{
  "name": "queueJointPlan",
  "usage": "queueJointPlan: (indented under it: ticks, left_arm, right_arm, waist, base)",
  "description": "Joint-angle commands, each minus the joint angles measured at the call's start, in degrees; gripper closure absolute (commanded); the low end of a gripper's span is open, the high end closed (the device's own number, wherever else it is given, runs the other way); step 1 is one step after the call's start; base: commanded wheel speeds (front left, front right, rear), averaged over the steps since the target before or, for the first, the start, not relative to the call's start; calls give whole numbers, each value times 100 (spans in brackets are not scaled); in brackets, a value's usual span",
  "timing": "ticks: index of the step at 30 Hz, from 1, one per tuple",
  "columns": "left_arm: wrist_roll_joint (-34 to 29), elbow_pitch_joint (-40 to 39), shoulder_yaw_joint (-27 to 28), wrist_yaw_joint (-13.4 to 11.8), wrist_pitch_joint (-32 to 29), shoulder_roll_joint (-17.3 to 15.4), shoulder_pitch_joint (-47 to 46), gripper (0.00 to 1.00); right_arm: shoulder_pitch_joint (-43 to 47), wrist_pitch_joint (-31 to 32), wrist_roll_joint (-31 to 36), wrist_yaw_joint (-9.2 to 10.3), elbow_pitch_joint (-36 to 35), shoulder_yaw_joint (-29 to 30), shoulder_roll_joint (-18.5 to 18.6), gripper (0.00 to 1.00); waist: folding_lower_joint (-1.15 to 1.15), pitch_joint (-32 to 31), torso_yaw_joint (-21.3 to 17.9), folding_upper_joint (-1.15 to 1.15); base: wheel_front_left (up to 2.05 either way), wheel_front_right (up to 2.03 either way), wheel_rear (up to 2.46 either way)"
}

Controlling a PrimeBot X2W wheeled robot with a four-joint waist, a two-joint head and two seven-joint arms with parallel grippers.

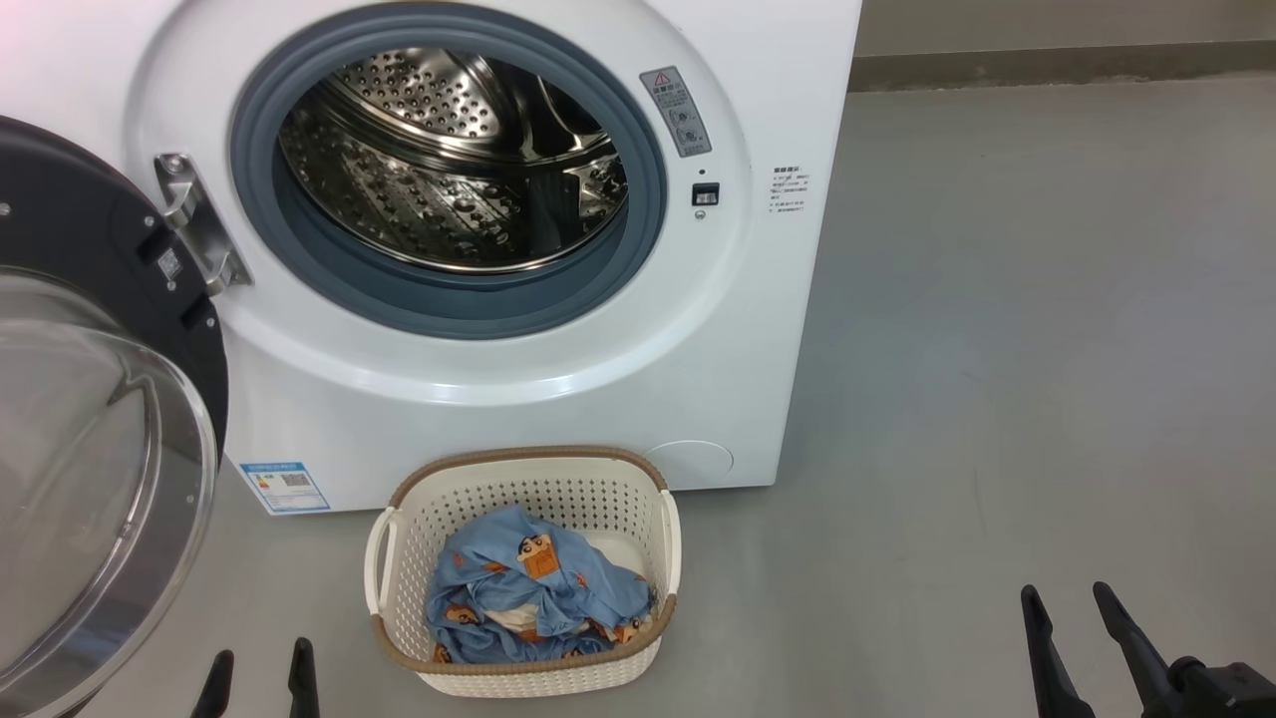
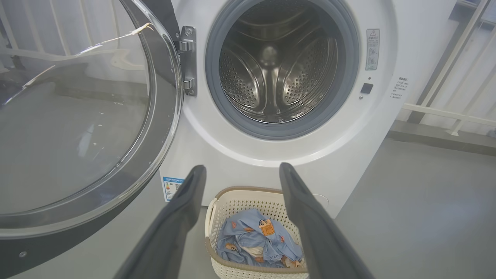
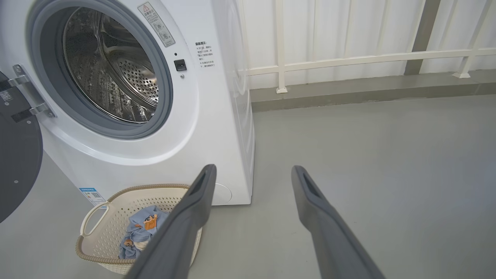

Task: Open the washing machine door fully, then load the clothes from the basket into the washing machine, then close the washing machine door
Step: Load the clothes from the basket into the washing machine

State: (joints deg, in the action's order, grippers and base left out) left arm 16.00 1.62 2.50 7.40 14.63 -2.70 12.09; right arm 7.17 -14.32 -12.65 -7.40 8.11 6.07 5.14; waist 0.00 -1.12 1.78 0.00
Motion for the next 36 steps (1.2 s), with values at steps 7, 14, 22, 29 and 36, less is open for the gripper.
queueJointPlan:
  ticks: [7, 14, 22, 29, 36]
  left_arm:
    - [-17, -94, 184, 9, 37, -18, -130, 0]
    - [-12, -91, 186, 9, 37, -18, -118, 0]
    - [-1, -53, 167, 9, 37, -18, -114, 0]
    - [2, -46, 166, 9, 37, -18, -109, 0]
    - [20, -41, 184, 9, 37, -18, -100, 0]
  right_arm:
    - [-65, -68, 37, -9, -119, -181, 78, 0]
    - [-73, -68, 35, -9, -111, -186, 81, 0]
    - [-70, -68, 29, -9, -109, -189, 79, 0]
    - [-61, -68, 32, -9, -117, -196, 69, 0]
    - [-47, -68, 35, -9, -122, -202, 67, 0]
  waist:
    - [0, -6, 7, 0]
    - [0, -14, 4, 0]
    - [0, -10, 9, 0]
    - [0, -6, 14, 0]
    - [0, 1, 18, 0]
  base:
    - [0, 0, 0]
    - [0, 0, 0]
    - [18, -18, 0]
    - [82, -82, 0]
    - [83, -87, 4]
